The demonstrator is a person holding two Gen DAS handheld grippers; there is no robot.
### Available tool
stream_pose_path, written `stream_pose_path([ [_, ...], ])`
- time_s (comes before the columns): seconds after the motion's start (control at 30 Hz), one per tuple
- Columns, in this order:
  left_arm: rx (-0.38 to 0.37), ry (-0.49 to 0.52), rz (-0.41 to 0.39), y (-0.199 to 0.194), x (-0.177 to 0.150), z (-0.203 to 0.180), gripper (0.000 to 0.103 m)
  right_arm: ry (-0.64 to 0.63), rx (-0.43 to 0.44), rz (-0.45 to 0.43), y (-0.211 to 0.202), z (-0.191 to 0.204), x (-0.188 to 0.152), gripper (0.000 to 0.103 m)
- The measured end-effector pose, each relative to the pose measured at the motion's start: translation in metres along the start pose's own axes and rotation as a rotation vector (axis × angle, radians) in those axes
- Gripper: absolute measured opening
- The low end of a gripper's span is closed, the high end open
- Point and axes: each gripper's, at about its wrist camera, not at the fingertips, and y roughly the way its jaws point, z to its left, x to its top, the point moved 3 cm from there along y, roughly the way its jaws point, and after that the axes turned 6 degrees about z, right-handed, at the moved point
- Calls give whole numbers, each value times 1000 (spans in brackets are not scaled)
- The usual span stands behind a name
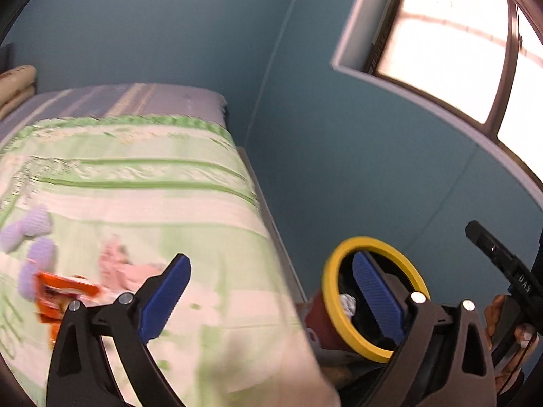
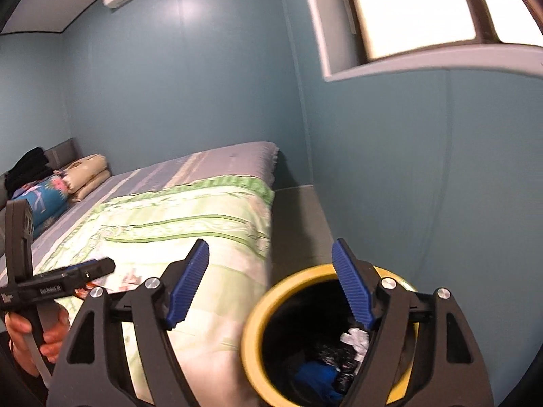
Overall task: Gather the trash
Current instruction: 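Open both tools to drop the black bags into the bin, then move both open tools back over the trash on the bed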
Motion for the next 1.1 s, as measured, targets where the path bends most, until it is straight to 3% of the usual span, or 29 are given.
stream_pose_path([
  [0.37, 137, -72, -143, -95, 12, 82, 95, -110, 124, -21, -1, 83, 15, 73],
  [0.7, 226, -133, -160, -137, -10, 130, 95, -179, 222, 6, 13, 141, 12, 73],
  [1.1, 277, -175, -138, -155, -52, 166, 95, -237, 298, 81, 34, 189, -18, 74],
])
